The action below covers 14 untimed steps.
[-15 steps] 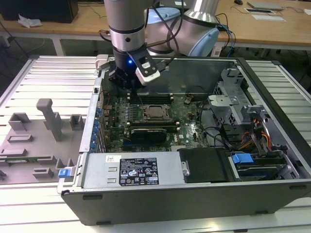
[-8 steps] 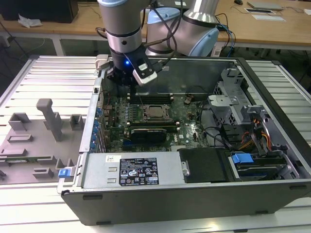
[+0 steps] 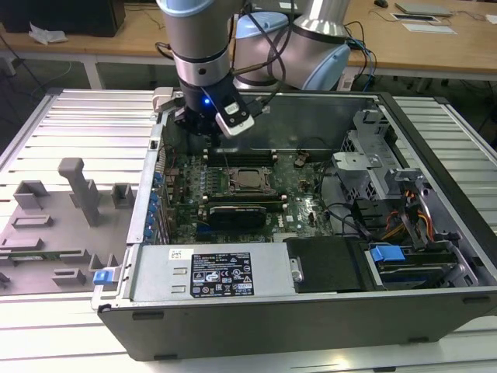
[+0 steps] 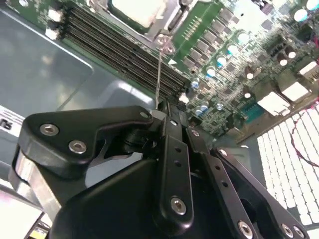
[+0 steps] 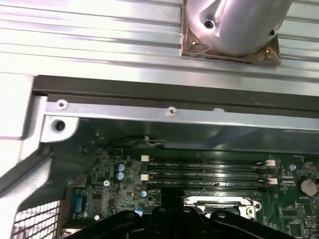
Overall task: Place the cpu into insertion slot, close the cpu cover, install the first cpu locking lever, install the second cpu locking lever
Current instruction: 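Install the first cpu locking lever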
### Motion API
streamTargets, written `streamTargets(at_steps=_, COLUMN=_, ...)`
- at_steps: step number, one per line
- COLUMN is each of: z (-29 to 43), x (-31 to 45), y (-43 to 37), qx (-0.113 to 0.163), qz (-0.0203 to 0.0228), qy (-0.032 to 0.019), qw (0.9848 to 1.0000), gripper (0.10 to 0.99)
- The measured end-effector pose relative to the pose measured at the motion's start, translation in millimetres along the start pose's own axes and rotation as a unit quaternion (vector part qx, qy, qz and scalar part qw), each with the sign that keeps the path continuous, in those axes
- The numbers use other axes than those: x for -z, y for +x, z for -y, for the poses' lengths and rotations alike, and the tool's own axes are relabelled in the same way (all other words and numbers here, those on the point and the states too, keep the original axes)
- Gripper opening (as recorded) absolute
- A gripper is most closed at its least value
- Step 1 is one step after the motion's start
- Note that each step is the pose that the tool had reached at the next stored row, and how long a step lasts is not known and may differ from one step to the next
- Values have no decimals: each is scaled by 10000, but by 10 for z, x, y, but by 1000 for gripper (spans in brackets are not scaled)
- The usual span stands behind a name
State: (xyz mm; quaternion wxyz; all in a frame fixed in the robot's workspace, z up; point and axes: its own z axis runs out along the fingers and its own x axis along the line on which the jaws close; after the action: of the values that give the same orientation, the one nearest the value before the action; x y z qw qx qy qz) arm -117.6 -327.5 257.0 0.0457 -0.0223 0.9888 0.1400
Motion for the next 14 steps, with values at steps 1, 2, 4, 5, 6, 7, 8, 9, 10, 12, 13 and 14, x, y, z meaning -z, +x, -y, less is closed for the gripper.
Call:
streamTargets(at_steps=1, z=3, x=-3, y=-34, qx=-1, qz=0, qy=0, qw=10000, gripper=106)
streamTargets(at_steps=2, z=7, x=-6, y=-68, qx=-2, qz=-2, qy=0, qw=10000, gripper=106)
streamTargets(at_steps=4, z=21, x=-17, y=-197, qx=-4, qz=-11, qy=0, qw=10000, gripper=106)
streamTargets(at_steps=5, z=31, x=-25, y=-281, qx=-5, qz=-17, qy=-1, qw=10000, gripper=106)
streamTargets(at_steps=6, z=36, x=-28, y=-322, qx=-7, qz=-20, qy=-1, qw=10000, gripper=106)
streamTargets(at_steps=7, z=42, x=-32, y=-372, qx=-7, qz=-23, qy=-1, qw=10000, gripper=106)
streamTargets(at_steps=8, z=51, x=-40, y=-465, qx=-10, qz=-31, qy=-1, qw=10000, gripper=106)
streamTargets(at_steps=9, z=52, x=-41, y=-485, qx=-11, qz=-39, qy=-1, qw=10000, gripper=106)
streamTargets(at_steps=10, z=53, x=-42, y=-494, qx=-11, qz=-41, qy=0, qw=10000, gripper=106)
streamTargets(at_steps=12, z=56, x=-51, y=-499, qx=-5, qz=-25, qy=0, qw=10000, gripper=106)
streamTargets(at_steps=13, z=57, x=-54, y=-499, qx=10, qz=2, qy=2, qw=10000, gripper=106)
streamTargets(at_steps=14, z=57, x=-56, y=-499, qx=38, qz=47, qy=6, qw=10000, gripper=106)
